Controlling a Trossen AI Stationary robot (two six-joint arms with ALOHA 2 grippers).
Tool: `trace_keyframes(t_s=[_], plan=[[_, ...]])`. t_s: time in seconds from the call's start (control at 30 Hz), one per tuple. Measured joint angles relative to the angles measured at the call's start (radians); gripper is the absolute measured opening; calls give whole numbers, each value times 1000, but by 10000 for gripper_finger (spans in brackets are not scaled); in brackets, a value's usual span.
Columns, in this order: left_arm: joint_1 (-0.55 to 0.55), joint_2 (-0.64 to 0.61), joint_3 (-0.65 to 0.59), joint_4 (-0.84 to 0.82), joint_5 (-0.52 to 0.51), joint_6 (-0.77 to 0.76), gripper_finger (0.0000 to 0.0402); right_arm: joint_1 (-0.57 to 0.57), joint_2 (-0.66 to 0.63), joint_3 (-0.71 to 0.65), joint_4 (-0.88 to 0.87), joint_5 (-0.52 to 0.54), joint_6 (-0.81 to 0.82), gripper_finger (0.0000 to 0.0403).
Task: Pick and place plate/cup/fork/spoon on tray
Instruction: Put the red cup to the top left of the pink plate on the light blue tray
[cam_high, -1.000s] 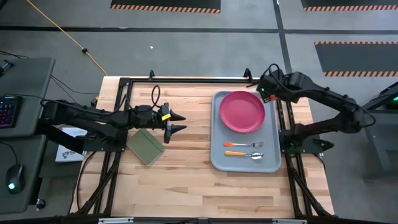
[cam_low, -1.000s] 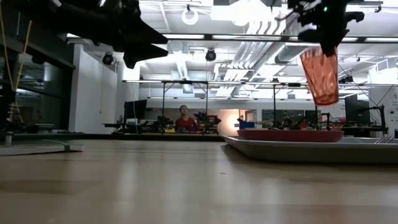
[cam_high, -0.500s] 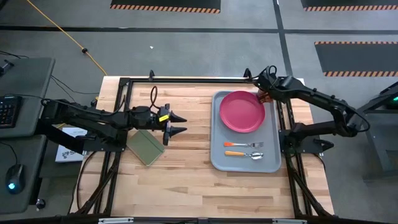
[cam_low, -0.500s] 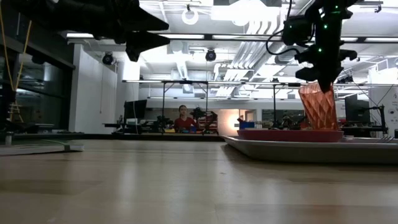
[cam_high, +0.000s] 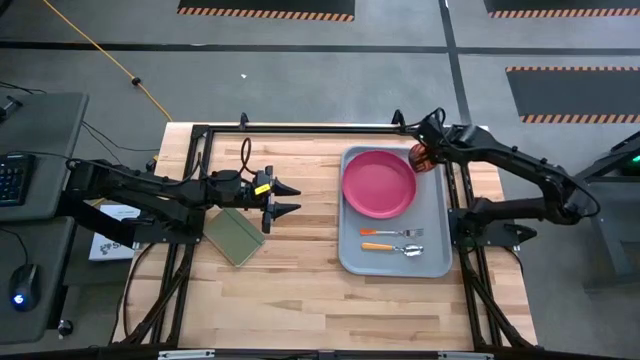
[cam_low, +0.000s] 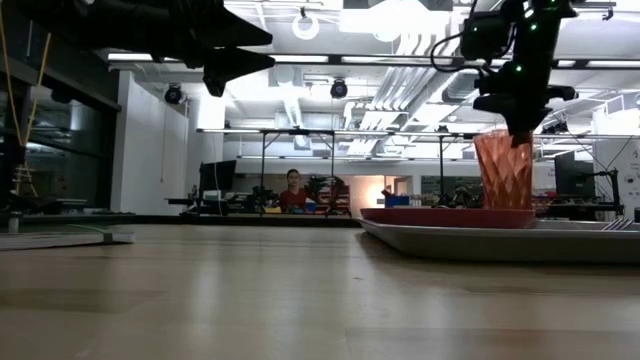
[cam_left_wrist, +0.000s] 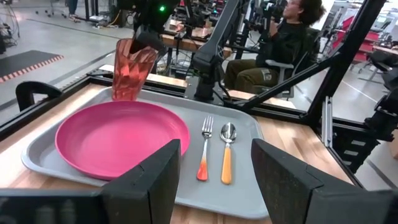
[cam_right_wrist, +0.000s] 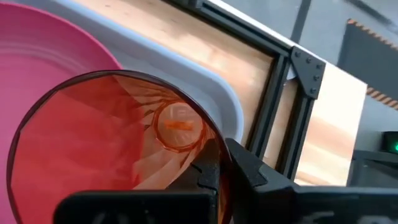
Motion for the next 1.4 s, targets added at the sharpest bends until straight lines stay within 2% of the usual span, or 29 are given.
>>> trace_keyframes(t_s=[0.23,0.47,0.7,0.9,1.03,1.2,1.4], plan=[[0,0,0,0,0,0,188,-64,-47,0,-33,-91,34,0],[0,0,0,1,0,-9,188,-168,8,0,-13,-207,40,0],[0,0,0,0,0,-18,188,-210,32,3,-9,-228,56,2],[0,0,0,1,0,-21,188,-212,33,1,-10,-220,57,21],[0,0,0,0,0,-27,188,-212,33,1,-13,-220,57,45],[0,0,0,0,0,-27,188,-212,17,5,-20,-191,48,100],[0,0,0,0,0,-27,188,-212,-2,103,-68,-177,26,170]])
